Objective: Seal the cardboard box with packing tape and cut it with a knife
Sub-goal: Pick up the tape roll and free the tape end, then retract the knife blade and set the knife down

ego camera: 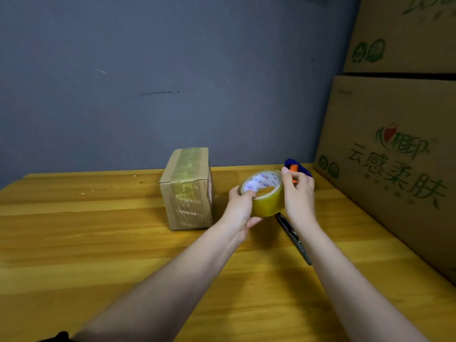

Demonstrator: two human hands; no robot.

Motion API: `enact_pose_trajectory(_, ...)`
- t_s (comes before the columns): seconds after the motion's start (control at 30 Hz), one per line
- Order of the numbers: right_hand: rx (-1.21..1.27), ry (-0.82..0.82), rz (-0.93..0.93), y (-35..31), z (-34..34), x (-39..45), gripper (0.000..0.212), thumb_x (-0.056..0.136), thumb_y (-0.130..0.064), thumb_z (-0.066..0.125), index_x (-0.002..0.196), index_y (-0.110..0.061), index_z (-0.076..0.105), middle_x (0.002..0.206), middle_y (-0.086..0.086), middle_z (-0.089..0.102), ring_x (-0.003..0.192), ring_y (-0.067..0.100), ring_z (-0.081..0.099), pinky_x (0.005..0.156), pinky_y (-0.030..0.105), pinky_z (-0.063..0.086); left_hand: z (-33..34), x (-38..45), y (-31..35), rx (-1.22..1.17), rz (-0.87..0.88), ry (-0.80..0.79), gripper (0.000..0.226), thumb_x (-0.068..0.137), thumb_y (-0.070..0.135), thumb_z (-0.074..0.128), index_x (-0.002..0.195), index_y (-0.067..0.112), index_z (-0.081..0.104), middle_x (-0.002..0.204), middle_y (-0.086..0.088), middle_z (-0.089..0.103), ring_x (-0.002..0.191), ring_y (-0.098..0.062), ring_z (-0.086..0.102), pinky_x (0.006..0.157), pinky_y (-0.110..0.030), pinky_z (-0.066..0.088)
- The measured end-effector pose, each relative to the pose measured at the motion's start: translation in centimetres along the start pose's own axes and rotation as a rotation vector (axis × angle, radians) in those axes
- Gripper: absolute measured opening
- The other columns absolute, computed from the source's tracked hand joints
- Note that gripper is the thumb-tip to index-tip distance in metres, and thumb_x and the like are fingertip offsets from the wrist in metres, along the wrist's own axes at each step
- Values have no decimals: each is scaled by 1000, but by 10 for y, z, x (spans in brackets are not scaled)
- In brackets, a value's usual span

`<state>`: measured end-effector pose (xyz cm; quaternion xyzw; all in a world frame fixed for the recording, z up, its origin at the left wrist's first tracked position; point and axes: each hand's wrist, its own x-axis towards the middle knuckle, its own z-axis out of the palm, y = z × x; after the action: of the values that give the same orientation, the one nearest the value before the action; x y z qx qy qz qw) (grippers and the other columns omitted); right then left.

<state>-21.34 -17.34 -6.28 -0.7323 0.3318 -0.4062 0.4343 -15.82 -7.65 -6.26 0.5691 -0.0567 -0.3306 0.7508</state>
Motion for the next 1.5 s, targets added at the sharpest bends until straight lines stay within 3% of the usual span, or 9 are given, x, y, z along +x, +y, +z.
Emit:
enact_pose_trajectory(0.1, -61, -24, 26, 6, 6, 15, 51, 96, -47, 33, 117, -10, 61, 126, 8, 55, 116, 26, 51, 99, 39, 42, 7, 10, -1, 79, 74, 6, 59, 97, 19, 48, 147, 27, 18, 136, -6, 47, 117, -25, 54, 94, -42, 52)
enact_pose_trajectory(0.27, -74, -170, 106, 30, 31, 58, 72, 74, -57, 34, 130, -17, 54, 130, 7, 58, 120, 28, 53, 102, 49, 42, 18, 46, 0, 329, 181, -1, 100, 82, 23, 68, 149, 21, -6, 148, -8, 33, 131, -24, 39, 105, -34, 37)
enact_pose_trajectory(0.33, -117, -206, 142, 32, 36, 70, 60, 84, -45, 38, 135, -15, 49, 135, 10, 55, 122, 30, 51, 103, 48, 42, 20, 58, -3, 497, 211, -23, 109, 77, 17, 74, 149, 17, -7, 150, -10, 26, 135, -24, 33, 105, -29, 33)
enact_pose_trajectory(0.43, -143, -230, 202, 33, 40, 82, 51, 93, -27, 46, 141, -15, 38, 140, 10, 50, 126, 31, 49, 104, 46, 42, 22, 78, -8, 729, 256, 11, 107, 75, 14, 76, 149, 15, -2, 152, -11, 12, 140, -25, 24, 108, -31, 31)
enact_pose_trajectory(0.6, -187, -308, 275, 41, 50, 93, 64, 90, -31, 53, 146, -16, 27, 145, 11, 43, 133, 33, 40, 109, 45, 36, 17, 110, -14, 908, 316, 163, 99, 69, 33, 80, 147, 17, 21, 149, -8, 35, 139, -28, 29, 111, -39, 30)
enact_pose_trajectory(0.9, -120, -404, 344, 54, 51, 90, 81, 85, -35, 59, 149, -12, 15, 150, 11, 34, 137, 33, 32, 113, 44, 28, 11, 131, -27, 1062, 264, 206, 90, 71, 41, 75, 142, 20, 23, 142, -8, 45, 136, -29, 34, 113, -43, 22)
enact_pose_trajectory(1.2, -34, -478, 260, 47, 22, 70, 76, 92, -30, 56, 150, -9, 13, 157, 10, 21, 143, 26, 24, 114, 35, 23, 11, 115, -29, 996, 274, 160, 98, 81, 34, 69, 151, 19, 3, 159, -10, 11, 145, -31, 19, 115, -46, 21)
enact_pose_trajectory(1.37, -508, -531, 100, 44, -12, 51, 50, 90, -42, 52, 134, -19, 45, 129, 7, 58, 115, 25, 57, 91, 34, 45, 9, 73, -28, 1011, 287, 120, 80, 88, 33, 60, 150, 16, 12, 156, -12, 16, 142, -33, 22, 113, -42, 25)
enact_pose_trajectory(1.5, -1032, -490, 30, 38, -34, 31, 53, 80, -63, 50, 111, -21, 58, 116, 5, 63, 108, 29, 59, 80, 34, 46, 12, 33, -36, 1177, 265, 11, 74, 86, 40, 56, 147, 18, 21, 149, -7, 32, 139, -28, 28, 113, -40, 28)
